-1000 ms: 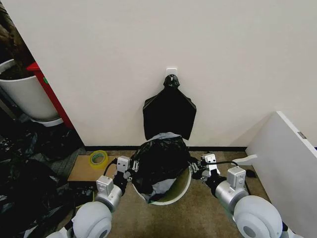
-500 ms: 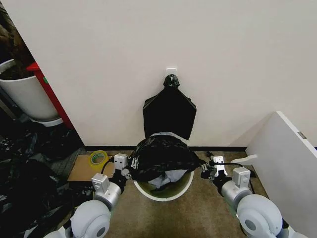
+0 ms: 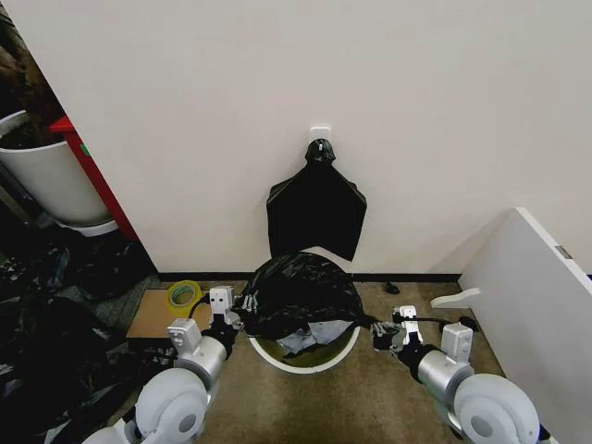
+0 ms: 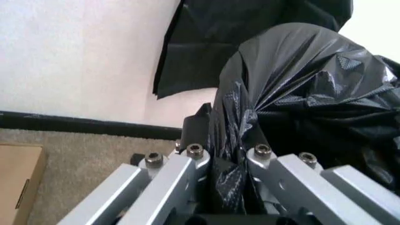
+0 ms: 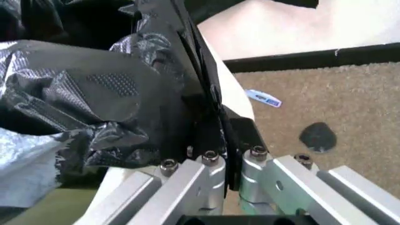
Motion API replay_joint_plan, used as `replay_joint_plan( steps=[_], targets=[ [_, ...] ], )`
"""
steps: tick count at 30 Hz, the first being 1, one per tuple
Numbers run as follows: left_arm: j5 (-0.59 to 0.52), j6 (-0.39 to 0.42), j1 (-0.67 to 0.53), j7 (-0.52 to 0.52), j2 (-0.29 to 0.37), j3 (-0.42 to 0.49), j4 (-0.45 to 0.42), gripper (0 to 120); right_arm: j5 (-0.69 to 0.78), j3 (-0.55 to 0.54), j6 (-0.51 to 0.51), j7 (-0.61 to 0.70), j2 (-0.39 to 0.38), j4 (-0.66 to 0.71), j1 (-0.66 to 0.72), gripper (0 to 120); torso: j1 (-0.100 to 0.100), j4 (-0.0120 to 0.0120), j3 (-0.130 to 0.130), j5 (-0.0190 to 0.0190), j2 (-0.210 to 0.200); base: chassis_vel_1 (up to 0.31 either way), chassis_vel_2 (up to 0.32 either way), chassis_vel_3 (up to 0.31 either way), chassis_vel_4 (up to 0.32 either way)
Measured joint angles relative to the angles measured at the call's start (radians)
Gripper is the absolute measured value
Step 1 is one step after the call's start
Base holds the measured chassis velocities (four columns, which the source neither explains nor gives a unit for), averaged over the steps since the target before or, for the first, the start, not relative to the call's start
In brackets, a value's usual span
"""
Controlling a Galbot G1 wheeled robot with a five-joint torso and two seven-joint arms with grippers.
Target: Place the garbage bag over the trash bin.
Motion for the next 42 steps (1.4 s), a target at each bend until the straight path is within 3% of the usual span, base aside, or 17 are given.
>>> replay_joint_plan(
  steps=[4,7,14,20,23,25,30,35,42],
  targets=[
    [0.000,0.011,0.000,0.000,0.003,-0.001,-0.003,4,0.000,0.010,0.018,-0.003,0.003,0.010,-0.013,0,0.000,0.0000,0.000,0.0000,0.000,0.000,0.000,0.000,0.000],
    [0.000,0.018,0.000,-0.003,0.003,-0.002,-0.003,4,-0.003,0.026,0.031,0.001,0.006,0.020,-0.025,8,0.000,0.0000,0.000,-0.0001,0.000,0.000,0.000,0.000,0.000],
    [-0.013,0.055,0.002,-0.028,0.003,-0.008,0.005,4,0.035,0.122,0.031,0.026,0.016,0.033,-0.087,38,0.000,0.0000,0.000,0.0000,0.000,0.000,0.000,0.000,0.000],
    [-0.044,0.079,0.005,-0.058,-0.002,-0.009,0.005,4,0.025,0.172,0.036,0.027,0.023,0.058,-0.123,55,0.000,0.0000,0.000,0.0000,0.000,0.000,0.000,0.000,0.000],
    [-0.060,0.093,0.004,-0.073,-0.005,-0.009,0.005,4,-0.137,0.185,0.100,-0.058,0.009,0.104,-0.179,70,0.000,0.0000,0.000,0.0000,0.000,0.000,0.000,0.000,0.000],
    [-0.063,0.096,0.003,-0.076,-0.005,-0.009,0.005,4,-0.189,0.179,0.118,-0.085,0.002,0.119,-0.196,73,0.000,0.0000,0.000,-0.0001,0.000,0.000,0.000,0.000,0.000],
    [-0.092,0.126,-0.022,-0.087,-0.001,-0.001,0.008,4,-0.452,0.097,0.215,-0.262,-0.038,0.204,-0.290,94,0.000,-0.0003,0.000,-0.0003,0.000,0.000,0.000,0.000,0.000],
    [-0.095,0.147,-0.029,-0.089,0.008,0.006,0.003,4,-0.586,0.011,0.260,-0.373,-0.099,0.207,-0.255,100,0.000,-0.0002,0.000,-0.0003,0.000,0.000,0.000,0.000,0.000],
    [-0.103,0.161,-0.039,-0.084,0.017,0.016,0.006,4,-0.625,-0.025,0.252,-0.404,-0.147,0.186,-0.172,98,0.000,-0.0001,0.000,-0.0002,0.000,0.000,0.000,0.000,0.000]
  ],
)
